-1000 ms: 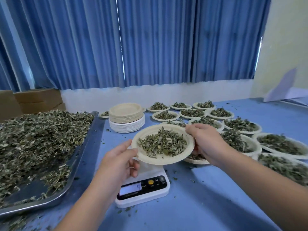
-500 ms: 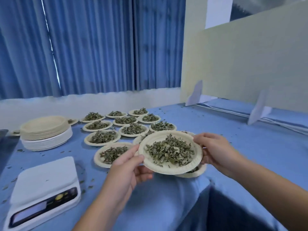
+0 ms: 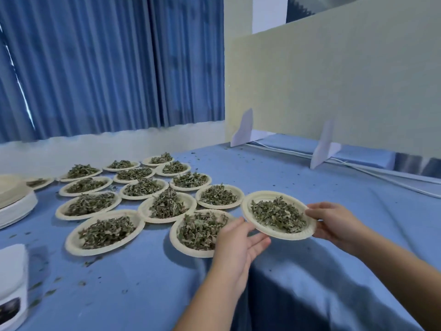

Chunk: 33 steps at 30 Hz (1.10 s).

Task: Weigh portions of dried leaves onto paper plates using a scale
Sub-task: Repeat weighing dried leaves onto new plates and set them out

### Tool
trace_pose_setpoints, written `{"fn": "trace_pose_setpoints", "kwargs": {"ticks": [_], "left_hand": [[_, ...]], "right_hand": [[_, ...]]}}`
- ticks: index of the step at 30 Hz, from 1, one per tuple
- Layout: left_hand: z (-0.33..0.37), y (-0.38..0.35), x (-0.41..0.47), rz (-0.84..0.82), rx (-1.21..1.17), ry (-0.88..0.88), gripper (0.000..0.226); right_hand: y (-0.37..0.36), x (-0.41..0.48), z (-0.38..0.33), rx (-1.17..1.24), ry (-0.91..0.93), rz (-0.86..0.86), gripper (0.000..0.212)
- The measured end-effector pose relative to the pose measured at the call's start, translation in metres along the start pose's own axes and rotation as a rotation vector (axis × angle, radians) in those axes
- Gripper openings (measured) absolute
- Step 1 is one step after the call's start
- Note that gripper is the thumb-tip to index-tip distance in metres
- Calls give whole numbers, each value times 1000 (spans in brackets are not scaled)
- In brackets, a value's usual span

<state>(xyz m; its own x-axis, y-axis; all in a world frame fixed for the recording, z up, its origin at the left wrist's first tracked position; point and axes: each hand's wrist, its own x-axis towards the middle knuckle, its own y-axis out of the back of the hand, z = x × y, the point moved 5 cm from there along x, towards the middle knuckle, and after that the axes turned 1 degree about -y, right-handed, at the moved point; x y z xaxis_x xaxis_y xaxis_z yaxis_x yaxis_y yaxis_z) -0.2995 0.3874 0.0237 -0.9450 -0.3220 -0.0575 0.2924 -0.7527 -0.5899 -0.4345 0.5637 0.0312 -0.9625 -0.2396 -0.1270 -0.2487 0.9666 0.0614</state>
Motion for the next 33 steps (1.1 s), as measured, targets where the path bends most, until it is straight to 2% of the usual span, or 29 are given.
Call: {"fn": "trace_pose_setpoints", "kwargs": {"ticks": [10, 18, 23, 28, 33], "left_hand": [[-47, -13, 22, 132, 35, 101, 21], [-54, -10, 35, 167, 13, 134, 14], [-57, -7, 35, 202, -12, 175, 14], [-54, -6, 31, 195, 17, 245, 8], [-40, -2, 11, 149, 4, 335, 4]], "right_hand": [[-3, 37, 23, 78, -43, 47, 7], [-14, 48, 27, 94, -110, -27, 17], [-15, 49, 27, 28, -87, -57, 9], [0, 50, 27, -155, -22, 105, 11], [-22, 35, 10, -104, 90, 97, 11]]}}
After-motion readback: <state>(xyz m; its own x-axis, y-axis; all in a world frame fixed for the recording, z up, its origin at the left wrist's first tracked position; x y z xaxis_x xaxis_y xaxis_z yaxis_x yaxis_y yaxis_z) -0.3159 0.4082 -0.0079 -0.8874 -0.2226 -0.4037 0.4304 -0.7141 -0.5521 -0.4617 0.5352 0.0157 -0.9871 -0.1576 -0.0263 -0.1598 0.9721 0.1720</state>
